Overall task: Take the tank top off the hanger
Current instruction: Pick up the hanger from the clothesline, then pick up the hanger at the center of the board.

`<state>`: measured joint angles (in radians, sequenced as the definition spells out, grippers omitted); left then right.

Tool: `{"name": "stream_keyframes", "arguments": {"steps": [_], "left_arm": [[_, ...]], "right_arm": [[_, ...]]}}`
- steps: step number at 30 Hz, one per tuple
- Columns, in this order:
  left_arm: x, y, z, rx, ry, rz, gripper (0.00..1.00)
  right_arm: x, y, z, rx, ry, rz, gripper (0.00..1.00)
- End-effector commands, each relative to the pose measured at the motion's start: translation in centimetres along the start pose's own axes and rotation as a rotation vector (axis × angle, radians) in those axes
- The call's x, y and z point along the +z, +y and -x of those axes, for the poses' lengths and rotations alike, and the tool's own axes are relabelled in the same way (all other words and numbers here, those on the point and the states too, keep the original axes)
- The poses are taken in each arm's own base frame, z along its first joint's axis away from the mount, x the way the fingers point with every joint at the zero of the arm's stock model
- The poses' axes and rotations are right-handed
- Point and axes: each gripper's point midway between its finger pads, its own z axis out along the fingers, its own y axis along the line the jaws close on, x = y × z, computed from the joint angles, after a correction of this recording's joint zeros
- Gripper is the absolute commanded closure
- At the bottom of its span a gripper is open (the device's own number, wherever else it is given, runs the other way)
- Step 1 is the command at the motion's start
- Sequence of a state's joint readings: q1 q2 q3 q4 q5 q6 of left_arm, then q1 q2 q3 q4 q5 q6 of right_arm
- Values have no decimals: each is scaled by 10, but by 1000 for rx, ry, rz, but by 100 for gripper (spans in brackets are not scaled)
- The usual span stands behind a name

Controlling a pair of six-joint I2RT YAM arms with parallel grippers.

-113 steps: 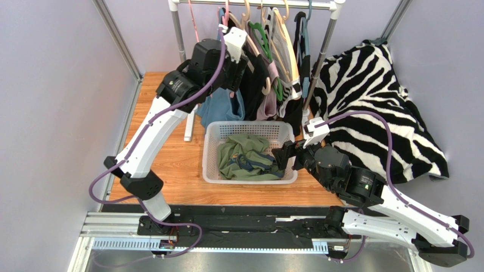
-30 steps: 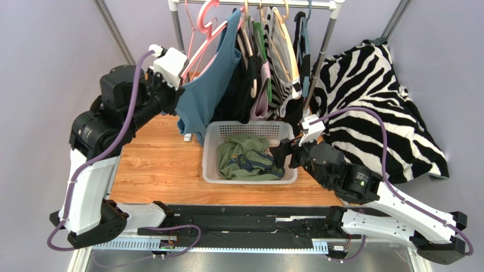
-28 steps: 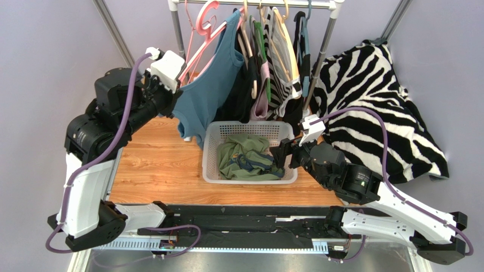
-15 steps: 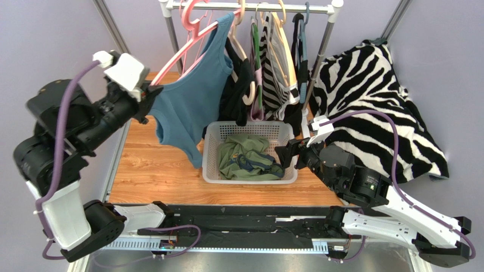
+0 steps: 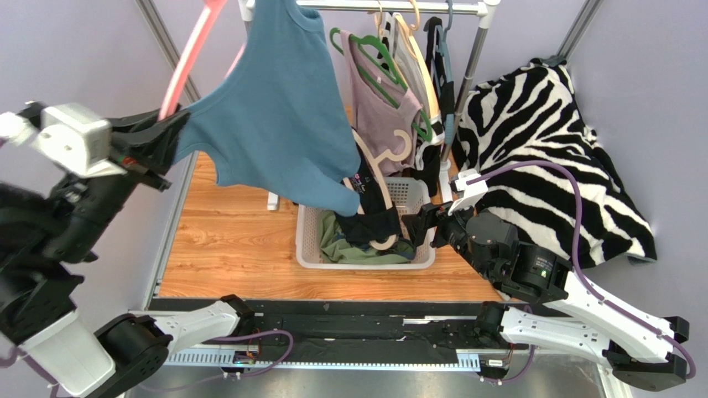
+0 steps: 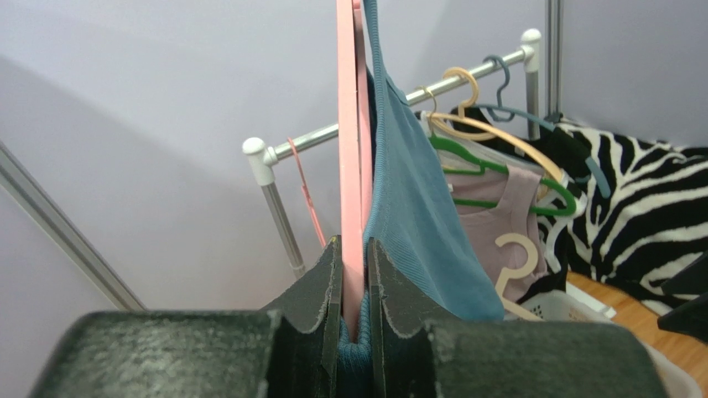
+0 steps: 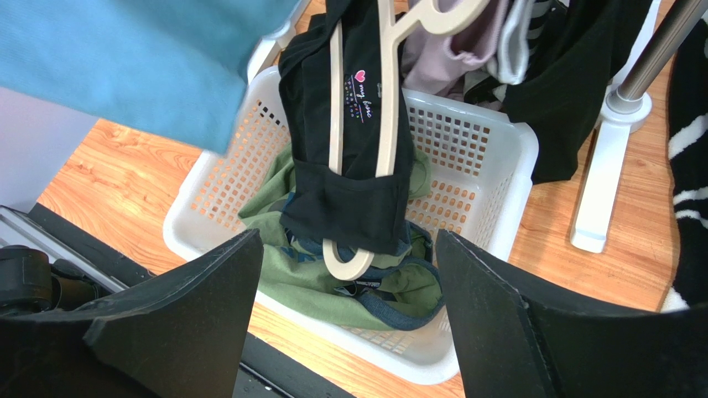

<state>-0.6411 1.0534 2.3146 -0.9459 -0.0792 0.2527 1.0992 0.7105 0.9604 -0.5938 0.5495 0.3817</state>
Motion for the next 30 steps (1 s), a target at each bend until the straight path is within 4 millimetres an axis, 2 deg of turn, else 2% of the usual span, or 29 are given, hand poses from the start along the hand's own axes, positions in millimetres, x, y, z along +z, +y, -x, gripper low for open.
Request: {"name": "stream_keyframes", "arguments": {"steps": [1,6,12,16,18,20,21,23,24,25,27,30], "left_arm": [[32,-10,-5,-5,0,-33,100],[29,-26,21,-35,-85,-137,100],[10,-51,61,-81,-228,-309,100],[-6,-50,82,-99,-297,-326,100],[-13,-45,87,-91,-312,-307,100],[-23,-39,92,-83,-331,-285,100],[-28,-37,95,-77,-341,-278,100],[-36,-37,98,-68,-353,-280,100],[-38,-37,98,-63,-354,-281,100],[-40,-38,97,-62,-352,-287,100],[-42,-40,94,-53,-347,-297,100],[-43,-40,92,-38,-341,-293,100]], "right_arm": [[-6,1,17,38,-41,-1,19],[-3,-1,12,27,-29,-15,18],[7,-7,0,7,-14,-62,14],[24,-17,-15,-46,8,-139,8],[37,-19,-26,-70,41,-169,4],[50,-22,-28,-51,45,-175,2],[56,-25,-36,-49,62,-178,1],[73,-28,-41,15,78,-156,1],[79,-39,-44,43,82,-174,1],[85,-34,-48,63,101,-131,1],[94,-33,-40,113,68,-97,1],[106,-20,-40,149,76,-26,3]]}}
